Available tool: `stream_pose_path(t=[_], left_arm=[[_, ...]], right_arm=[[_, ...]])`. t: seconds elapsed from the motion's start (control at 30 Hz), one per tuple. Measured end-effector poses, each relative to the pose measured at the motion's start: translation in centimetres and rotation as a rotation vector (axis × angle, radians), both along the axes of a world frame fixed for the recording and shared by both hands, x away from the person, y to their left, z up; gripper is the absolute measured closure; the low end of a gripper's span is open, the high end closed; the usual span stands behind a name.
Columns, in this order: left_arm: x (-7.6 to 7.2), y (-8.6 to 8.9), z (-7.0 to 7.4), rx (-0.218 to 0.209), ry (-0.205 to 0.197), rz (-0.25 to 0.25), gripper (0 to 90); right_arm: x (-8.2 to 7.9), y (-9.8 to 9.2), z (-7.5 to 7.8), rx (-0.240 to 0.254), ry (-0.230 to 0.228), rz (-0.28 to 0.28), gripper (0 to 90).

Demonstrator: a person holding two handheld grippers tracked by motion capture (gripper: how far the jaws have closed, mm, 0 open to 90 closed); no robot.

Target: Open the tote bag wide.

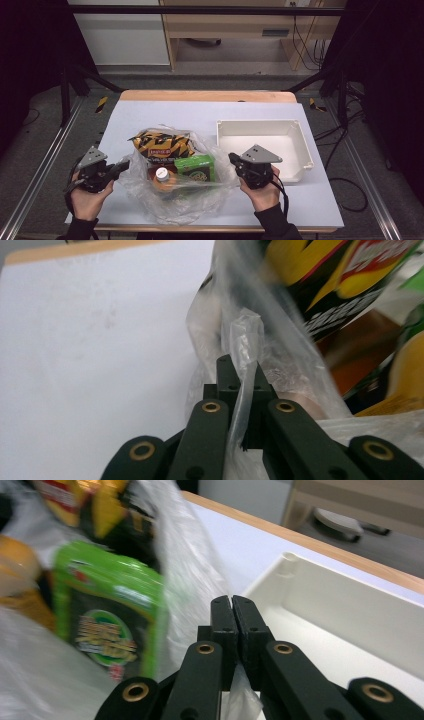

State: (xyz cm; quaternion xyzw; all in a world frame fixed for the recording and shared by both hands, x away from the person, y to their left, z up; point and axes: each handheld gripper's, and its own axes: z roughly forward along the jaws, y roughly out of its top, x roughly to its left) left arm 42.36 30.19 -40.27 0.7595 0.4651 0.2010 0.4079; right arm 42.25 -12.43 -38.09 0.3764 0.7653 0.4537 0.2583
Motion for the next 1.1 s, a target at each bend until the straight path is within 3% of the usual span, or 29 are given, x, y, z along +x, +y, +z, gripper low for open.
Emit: stream_pose_path(t=[0.23,0.3,0.47,0.63,0.67,0.73,0.8,0.83,0.97,1.03,1.1], left_arm=[[0.4,-0.3,-2.5,0.016,0.052,-0.01,89.1],[0.3,-0.5,-2.7,0.031,0.051,-0.016,89.0],[0.1,-0.6,-3.0,0.032,0.043,-0.019,89.0],[-0.1,-0.7,-2.9,0.035,0.031,-0.024,88.6],[-0.1,-0.7,-2.9,0.035,0.031,-0.024,88.3],[-0.2,-0.6,-2.7,0.03,0.017,-0.025,87.5],[-0.3,-0.6,-2.6,0.025,0.011,-0.024,87.0],[-0.4,-0.5,-2.6,0.022,0.006,-0.022,84.1],[-0.4,-0.3,-2.2,0.013,-0.014,-0.016,78.7],[-0.5,-0.2,-2.0,0.011,-0.027,-0.016,68.9],[-0.6,-0.3,-1.6,0.004,-0.05,-0.013,65.1]], right_arm=[[0.9,-0.1,-2.1,-0.003,0.08,0.01,87.5],[0.8,0.1,-2.2,0.005,0.075,0.032,83.9],[0.4,0.4,-0.1,0.058,-0.011,0.073,67.8],[0.4,2.0,3.0,0.1,-0.095,0.114,58.1],[0.4,2.0,3.0,0.1,-0.095,0.114,58.1],[1.0,3.5,3.3,0.078,-0.092,0.128,49.7],[1.3,3.9,3.1,0.059,-0.091,0.125,47.3],[1.9,4.6,2.4,0.024,-0.067,0.126,44.3],[2.6,5.1,1.4,-0.005,-0.028,0.12,43.3],[3.1,5.3,0.7,-0.024,-0.007,0.119,45.0],[3.2,5.3,0.6,-0.033,-0.003,0.118,47.5]])
